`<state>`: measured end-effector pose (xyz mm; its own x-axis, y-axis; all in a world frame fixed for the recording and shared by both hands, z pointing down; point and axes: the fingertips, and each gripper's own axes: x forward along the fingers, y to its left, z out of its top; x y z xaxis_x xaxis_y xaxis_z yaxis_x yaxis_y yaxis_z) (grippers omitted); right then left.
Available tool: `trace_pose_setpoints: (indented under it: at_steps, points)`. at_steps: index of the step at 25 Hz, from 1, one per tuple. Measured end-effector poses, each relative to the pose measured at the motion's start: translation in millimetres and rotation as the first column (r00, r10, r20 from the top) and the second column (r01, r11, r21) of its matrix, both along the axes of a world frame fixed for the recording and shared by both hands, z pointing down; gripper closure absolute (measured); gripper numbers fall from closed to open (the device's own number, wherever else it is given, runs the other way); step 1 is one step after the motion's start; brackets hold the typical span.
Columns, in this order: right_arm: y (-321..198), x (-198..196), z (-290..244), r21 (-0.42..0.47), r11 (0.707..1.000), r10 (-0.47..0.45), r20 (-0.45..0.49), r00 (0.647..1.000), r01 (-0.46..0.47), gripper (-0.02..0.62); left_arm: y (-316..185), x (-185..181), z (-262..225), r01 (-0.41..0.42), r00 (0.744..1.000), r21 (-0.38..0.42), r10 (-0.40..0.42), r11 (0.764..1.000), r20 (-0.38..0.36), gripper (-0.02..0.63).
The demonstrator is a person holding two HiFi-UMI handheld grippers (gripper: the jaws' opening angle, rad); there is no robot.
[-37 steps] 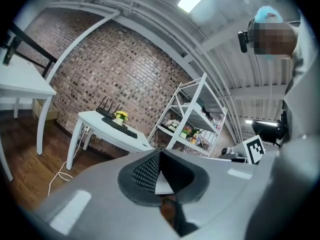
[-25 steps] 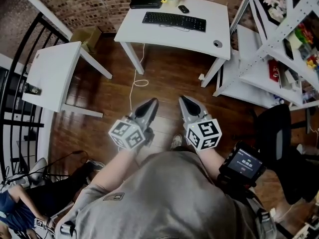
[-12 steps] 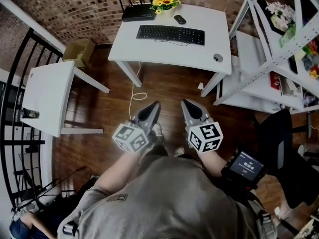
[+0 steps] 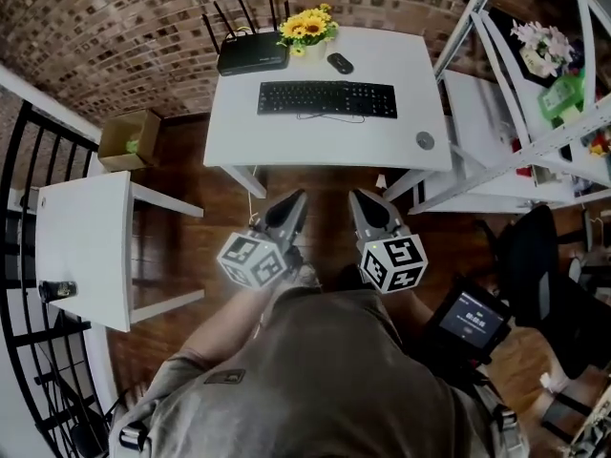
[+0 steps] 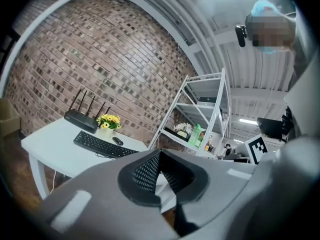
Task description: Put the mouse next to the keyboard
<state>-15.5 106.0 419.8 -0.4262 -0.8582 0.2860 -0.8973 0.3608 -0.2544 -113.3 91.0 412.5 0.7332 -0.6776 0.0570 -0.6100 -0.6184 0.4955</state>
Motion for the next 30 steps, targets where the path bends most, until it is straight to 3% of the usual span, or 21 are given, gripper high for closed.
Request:
trace_pose_setpoints:
  at_steps: [12,21,30]
  points:
    - [-107.4,20.2,11.9,-0.007,1.000,0.022,0.001,1.000,-0.022,0.584,-108.2,17.9,11.6,-0.017,1.000,-0.020,0.017,1.000,0.001,0.606]
    - [-221.4,80.0,22.9,-0.027,1.000,-0.010,0.047,0.999,0.011,0.584,-214.0,60.0,12.3,0.031,0.997,-0.034,-0.029,0.999,0.064,0.606]
    - [-288.7,100.9,43.1,-0.051,0.999,-0.019,-0.035,0.999,0.017,0.584,-265.0,64.7,27.6,0.070,0.995,-0.082,-0.064,0.994,0.075,0.606]
